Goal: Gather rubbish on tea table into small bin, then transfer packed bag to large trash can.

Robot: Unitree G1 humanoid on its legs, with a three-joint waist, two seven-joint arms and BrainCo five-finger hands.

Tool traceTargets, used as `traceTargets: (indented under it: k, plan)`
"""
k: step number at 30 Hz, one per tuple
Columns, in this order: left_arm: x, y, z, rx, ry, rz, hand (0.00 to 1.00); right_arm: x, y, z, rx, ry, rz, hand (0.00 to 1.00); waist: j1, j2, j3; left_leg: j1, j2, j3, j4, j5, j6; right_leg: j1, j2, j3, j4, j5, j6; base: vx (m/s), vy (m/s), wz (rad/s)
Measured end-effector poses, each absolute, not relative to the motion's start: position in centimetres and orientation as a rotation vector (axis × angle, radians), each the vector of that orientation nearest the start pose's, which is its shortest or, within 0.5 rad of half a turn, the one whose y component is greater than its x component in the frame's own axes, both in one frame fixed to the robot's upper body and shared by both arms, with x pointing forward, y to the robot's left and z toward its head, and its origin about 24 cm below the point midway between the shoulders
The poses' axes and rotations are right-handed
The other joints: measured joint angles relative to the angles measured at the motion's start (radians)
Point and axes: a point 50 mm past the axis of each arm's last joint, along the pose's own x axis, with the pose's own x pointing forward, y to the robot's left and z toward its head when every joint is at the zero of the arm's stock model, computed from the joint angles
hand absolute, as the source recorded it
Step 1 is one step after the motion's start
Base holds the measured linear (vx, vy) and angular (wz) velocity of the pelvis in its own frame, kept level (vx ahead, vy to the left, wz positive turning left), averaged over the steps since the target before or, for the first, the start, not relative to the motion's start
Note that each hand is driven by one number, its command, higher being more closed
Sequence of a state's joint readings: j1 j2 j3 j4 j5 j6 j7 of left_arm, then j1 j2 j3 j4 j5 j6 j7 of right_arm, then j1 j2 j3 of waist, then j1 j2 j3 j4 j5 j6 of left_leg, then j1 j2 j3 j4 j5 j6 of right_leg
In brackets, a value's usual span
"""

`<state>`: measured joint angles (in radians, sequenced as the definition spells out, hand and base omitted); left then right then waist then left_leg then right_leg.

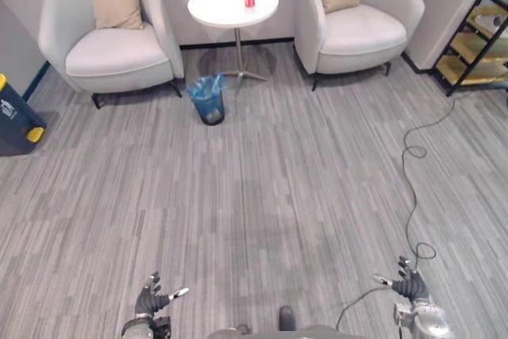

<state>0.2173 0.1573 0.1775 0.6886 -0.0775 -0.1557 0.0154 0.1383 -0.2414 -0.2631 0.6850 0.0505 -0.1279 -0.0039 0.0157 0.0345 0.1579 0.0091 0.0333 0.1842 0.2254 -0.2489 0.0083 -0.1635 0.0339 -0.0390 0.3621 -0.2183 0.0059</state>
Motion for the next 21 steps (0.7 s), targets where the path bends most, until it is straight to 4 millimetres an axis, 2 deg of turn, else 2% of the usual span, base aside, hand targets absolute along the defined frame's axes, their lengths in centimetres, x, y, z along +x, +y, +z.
traceTargets:
  k: [1,2,3,4,5,7,8,9,10,11,12,13,14,15,16,17,18,19,20,21]
  plan:
    - [12.1,24.4,-11.4,0.060,0.719,0.306,0.00,14.1,-28.3,-9.5,-0.131,0.659,-0.369,0.00,-0.008,-0.011,0.006,0.000,-0.015,-0.024,0.022,-0.030,0.007,-0.023,-0.029,-0.032,0.090,-0.040,0.019,0.06,0.047,0.34]
    - [12.2,24.3,-11.5,0.063,0.719,0.297,0.00,13.9,-28.3,-9.6,-0.131,0.666,-0.371,0.00,-0.008,-0.010,0.007,0.004,-0.018,-0.031,0.029,-0.042,0.017,-0.048,-0.045,-0.048,0.146,-0.044,0.028,0.17,0.052,0.28]
    - [12.5,24.1,-11.4,0.072,0.715,0.281,0.00,13.9,-28.0,-9.7,-0.130,0.675,-0.362,0.00,-0.007,-0.006,0.015,0.013,-0.019,-0.033,0.041,-0.055,0.034,-0.140,-0.070,-0.082,0.318,-0.042,0.047,0.24,0.054,0.08]
    - [12.6,24.1,-11.4,0.080,0.723,0.276,0.00,13.9,-27.6,-10.0,-0.131,0.691,-0.340,0.00,-0.006,-0.001,0.021,0.038,-0.015,-0.036,0.032,-0.067,0.033,-0.191,-0.090,-0.109,0.382,-0.067,0.040,0.28,0.051,0.02]
    - [12.6,24.2,-11.4,0.082,0.723,0.276,0.00,14.2,-27.4,-10.0,-0.130,0.691,-0.333,0.00,-0.008,0.004,0.030,0.059,-0.011,-0.036,0.021,-0.070,0.033,-0.207,-0.099,-0.130,0.378,-0.072,0.036,0.33,0.022,0.07]
    - [13.2,24.4,-11.2,0.082,0.709,0.284,0.00,14.9,-27.4,-10.0,-0.113,0.685,-0.335,0.00,-0.021,0.007,0.057,0.117,0.017,-0.043,-0.020,-0.077,0.020,-0.250,-0.107,-0.176,0.274,-0.057,0.034,0.42,-0.039,0.16]
    - [13.8,24.4,-10.9,0.082,0.694,0.293,0.00,15.4,-27.4,-9.8,-0.112,0.675,-0.338,0.00,-0.035,0.010,0.075,0.159,0.040,-0.056,-0.051,-0.077,-0.001,-0.271,-0.104,-0.195,0.153,-0.012,0.047,0.62,-0.132,0.40]
    - [14.5,24.6,-10.8,0.084,0.681,0.294,0.00,15.6,-27.4,-9.7,-0.108,0.666,-0.347,0.00,-0.054,0.011,0.086,0.201,0.060,-0.073,-0.095,-0.079,-0.017,-0.292,-0.104,-0.199,0.030,0.075,0.043,0.66,-0.158,0.52]
    - [14.8,24.6,-10.7,0.084,0.677,0.293,0.00,15.8,-27.5,-9.6,-0.110,0.662,-0.348,0.00,-0.064,0.001,0.082,0.220,0.074,-0.083,-0.110,-0.082,-0.031,-0.296,-0.103,-0.200,0.009,0.138,0.037,0.63,-0.197,0.62]
    - [15.2,24.6,-10.7,0.081,0.672,0.291,0.00,15.6,-27.5,-9.7,-0.111,0.667,-0.350,0.00,-0.079,0.002,0.080,0.236,0.101,-0.103,-0.116,-0.082,-0.060,-0.297,-0.087,-0.204,0.029,0.231,-0.039,0.63,-0.248,0.48]
    - [15.9,24.4,-10.4,0.077,0.657,0.283,0.00,16.1,-27.5,-9.5,-0.103,0.649,-0.355,0.00,-0.079,0.004,0.081,0.211,0.124,-0.105,-0.060,-0.061,-0.098,-0.318,-0.087,-0.217,0.117,0.154,-0.073,0.63,-0.271,0.39]
    - [16.1,24.3,-10.4,0.074,0.653,0.281,0.00,16.2,-27.5,-9.4,-0.097,0.645,-0.355,0.00,-0.082,0.004,0.081,0.184,0.132,-0.103,0.026,-0.041,-0.126,-0.310,-0.086,-0.226,0.154,0.109,-0.080,0.49,-0.227,0.16]
    - [16.1,24.2,-10.4,0.073,0.653,0.282,0.00,16.2,-27.4,-9.4,-0.095,0.644,-0.354,0.00,-0.083,0.007,0.082,0.154,0.144,-0.100,0.114,-0.019,-0.138,-0.286,-0.081,-0.233,0.160,0.079,-0.086,0.50,-0.230,0.22]
    - [15.9,24.1,-10.6,0.066,0.658,0.285,0.00,16.0,-27.4,-9.5,-0.094,0.649,-0.354,0.00,-0.082,0.019,0.091,0.072,0.182,-0.103,0.360,0.080,-0.120,-0.194,-0.057,-0.247,0.119,0.041,-0.094,0.65,-0.278,0.21]
    - [15.7,23.9,-10.7,0.058,0.664,0.284,0.00,15.7,-27.3,-9.6,-0.099,0.653,-0.347,0.00,-0.072,0.029,0.098,-0.021,0.237,-0.101,0.619,0.153,-0.102,-0.081,-0.023,-0.254,0.050,0.031,-0.098,0.77,-0.304,0.15]
    - [15.6,23.8,-10.8,0.054,0.666,0.284,0.00,15.7,-27.1,-9.6,-0.095,0.650,-0.342,0.00,-0.061,0.029,0.099,-0.067,0.256,-0.092,0.731,0.139,-0.084,-0.029,-0.010,-0.250,0.016,0.030,-0.099,0.75,-0.246,-0.05]
    - [15.6,23.6,-10.7,0.048,0.661,0.283,0.00,15.9,-26.6,-9.3,-0.077,0.626,-0.334,0.00,-0.044,0.012,0.107,-0.150,0.266,-0.069,0.857,0.116,-0.077,0.072,-0.001,-0.239,-0.050,0.030,-0.100,0.70,-0.205,-0.13]
    - [15.6,23.3,-10.6,0.040,0.651,0.280,0.00,16.2,-26.2,-8.9,-0.060,0.592,-0.329,0.00,-0.022,-0.001,0.106,-0.231,0.263,-0.039,0.881,0.098,-0.068,0.155,-0.001,-0.232,-0.121,0.030,-0.099,0.56,-0.160,-0.09]
    - [15.7,23.2,-10.5,0.035,0.642,0.279,0.00,16.5,-26.0,-8.7,-0.055,0.574,-0.326,0.00,-0.017,-0.005,0.107,-0.271,0.262,-0.023,0.867,0.094,-0.065,0.195,0.000,-0.230,-0.159,0.030,-0.099,0.53,-0.144,-0.10]
    - [16.0,22.7,-10.3,0.019,0.622,0.276,0.00,16.8,-26.0,-8.2,-0.048,0.542,-0.326,0.00,0.003,-0.009,0.108,-0.347,0.256,0.016,0.793,0.074,-0.061,0.252,0.001,-0.221,-0.219,0.028,-0.097,0.53,-0.090,-0.17]
